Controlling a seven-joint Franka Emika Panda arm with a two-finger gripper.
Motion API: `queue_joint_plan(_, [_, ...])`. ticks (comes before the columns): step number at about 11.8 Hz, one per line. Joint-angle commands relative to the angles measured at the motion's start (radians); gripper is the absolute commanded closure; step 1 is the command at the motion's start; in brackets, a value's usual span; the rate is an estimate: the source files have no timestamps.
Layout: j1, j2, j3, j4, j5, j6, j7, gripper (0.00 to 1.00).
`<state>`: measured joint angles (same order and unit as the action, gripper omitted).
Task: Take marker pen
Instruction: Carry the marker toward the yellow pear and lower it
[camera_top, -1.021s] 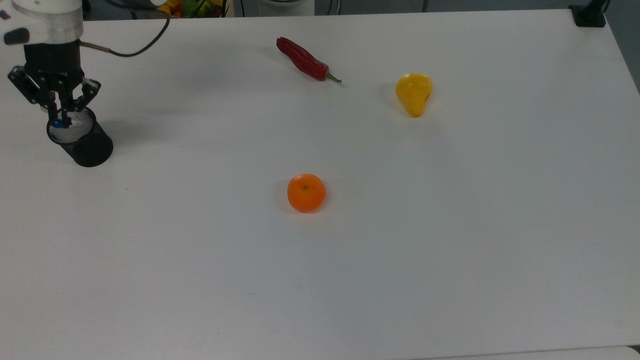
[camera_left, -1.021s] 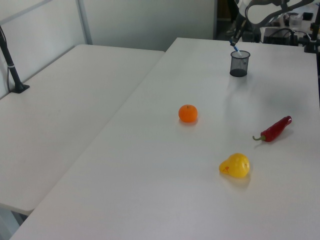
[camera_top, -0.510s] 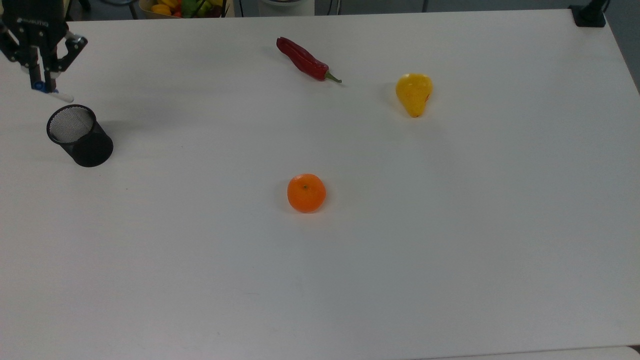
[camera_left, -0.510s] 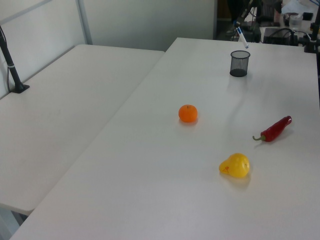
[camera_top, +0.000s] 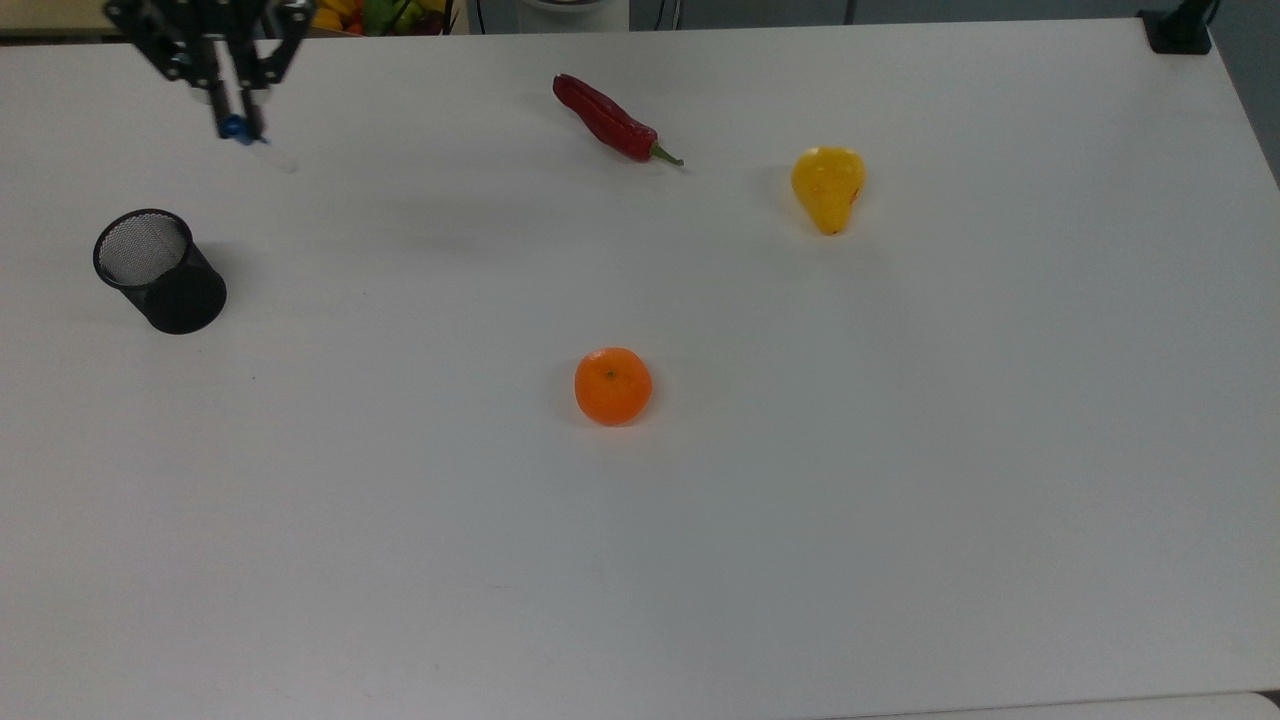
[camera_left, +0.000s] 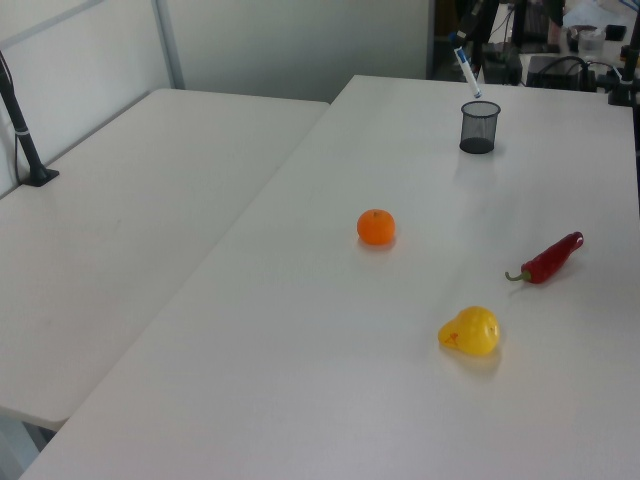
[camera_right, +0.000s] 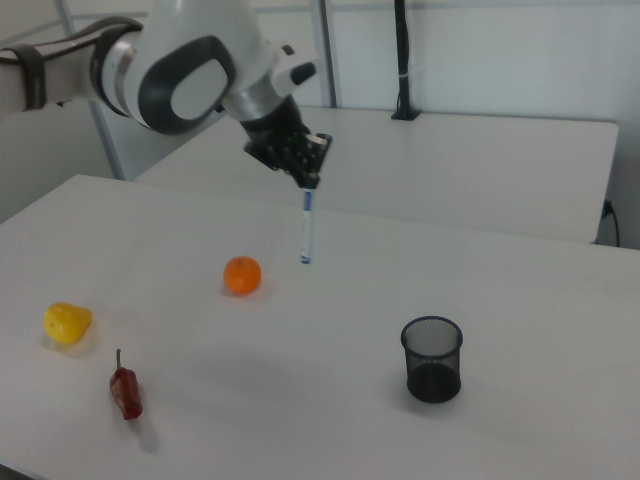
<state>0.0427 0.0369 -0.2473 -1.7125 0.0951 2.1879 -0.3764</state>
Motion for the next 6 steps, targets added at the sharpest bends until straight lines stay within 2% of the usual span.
queue_joint_plan(1, [0.002,-0.005,0.150,0.024,0.006,-0.080,0.201,0.99])
queue_joint_plan(5, [0.005,0.023,0.313,0.017,-0.009,-0.099,0.401,0.99])
queue_joint_plan(6, [0.014,0.038,0.328,0.019,-0.009,-0.102,0.428,0.99])
